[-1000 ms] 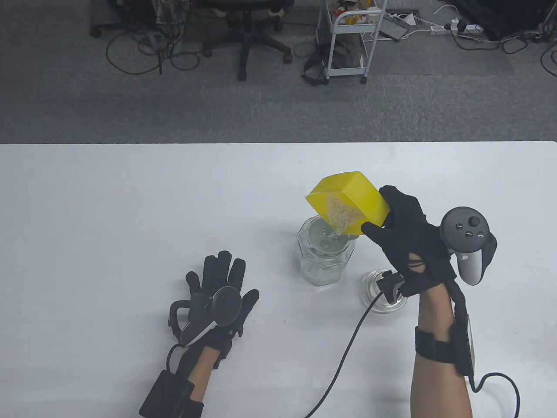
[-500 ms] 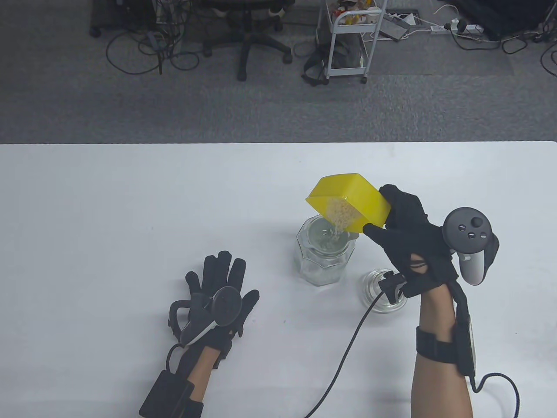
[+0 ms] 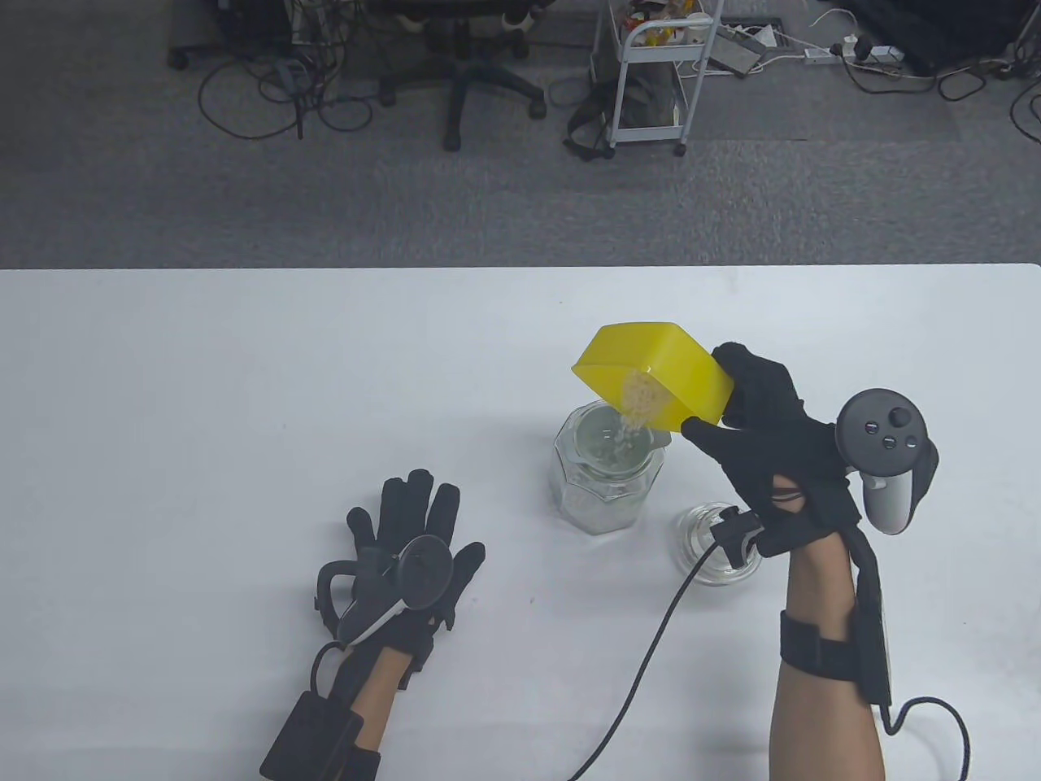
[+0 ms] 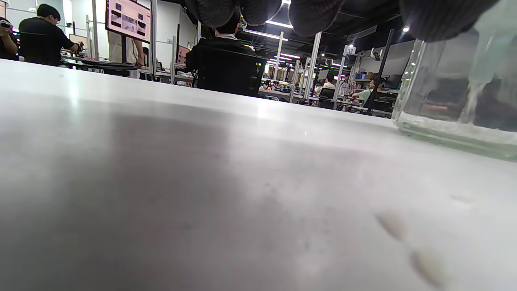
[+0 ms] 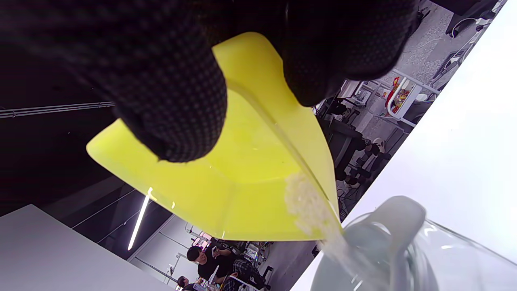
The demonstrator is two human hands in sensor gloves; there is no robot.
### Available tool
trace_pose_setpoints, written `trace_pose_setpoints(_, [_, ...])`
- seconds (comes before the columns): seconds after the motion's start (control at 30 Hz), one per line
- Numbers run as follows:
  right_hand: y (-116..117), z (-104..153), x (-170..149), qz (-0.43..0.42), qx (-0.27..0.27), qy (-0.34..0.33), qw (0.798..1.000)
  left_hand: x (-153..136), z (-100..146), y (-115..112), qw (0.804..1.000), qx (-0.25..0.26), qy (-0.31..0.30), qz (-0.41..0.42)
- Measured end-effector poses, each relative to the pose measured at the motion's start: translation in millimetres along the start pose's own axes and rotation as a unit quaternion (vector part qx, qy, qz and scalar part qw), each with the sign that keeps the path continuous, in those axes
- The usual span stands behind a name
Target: Transfer rice through funnel into glass jar
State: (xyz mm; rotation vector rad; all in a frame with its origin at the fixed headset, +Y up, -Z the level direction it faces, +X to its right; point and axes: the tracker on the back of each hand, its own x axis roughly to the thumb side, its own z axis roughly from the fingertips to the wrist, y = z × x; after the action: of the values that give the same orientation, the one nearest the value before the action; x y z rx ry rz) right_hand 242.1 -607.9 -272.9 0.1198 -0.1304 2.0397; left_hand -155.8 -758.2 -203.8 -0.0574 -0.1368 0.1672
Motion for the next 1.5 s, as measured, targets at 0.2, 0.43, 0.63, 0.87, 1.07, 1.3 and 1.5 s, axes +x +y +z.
trace_pose_setpoints(0.2, [0, 0, 0, -0.001, 0.000, -0.003, 1.000, 0, 0, 0, 1.000, 0.000, 0.000, 0.000])
trace_pose_setpoints(0.43, [0, 1, 2, -0.013, -0.004, -0.009, 1.000, 0, 0, 0, 1.000, -0.001, -0.001, 0.001])
trace_pose_setpoints(0.63, [-1, 1, 4, -0.017, -0.007, -0.015, 1.000, 0, 0, 0, 1.000, -0.001, -0.001, 0.002])
trace_pose_setpoints(0.87, [-1, 2, 6, -0.019, -0.013, -0.022, 0.999, 0, 0, 0, 1.000, -0.002, -0.002, 0.000])
trace_pose_setpoints(1.07, [-2, 3, 7, -0.010, -0.004, -0.020, 1.000, 1, 0, 0, 1.000, -0.004, -0.002, 0.000])
trace_pose_setpoints(1.3, [-4, 5, 13, 0.024, 0.022, -0.020, 0.999, 1, 0, 0, 1.000, -0.007, -0.003, 0.000])
trace_pose_setpoints(1.5, [4, 3, 14, 0.061, 0.044, -0.016, 0.997, 2, 0, 0, 1.000, -0.004, -0.005, 0.002])
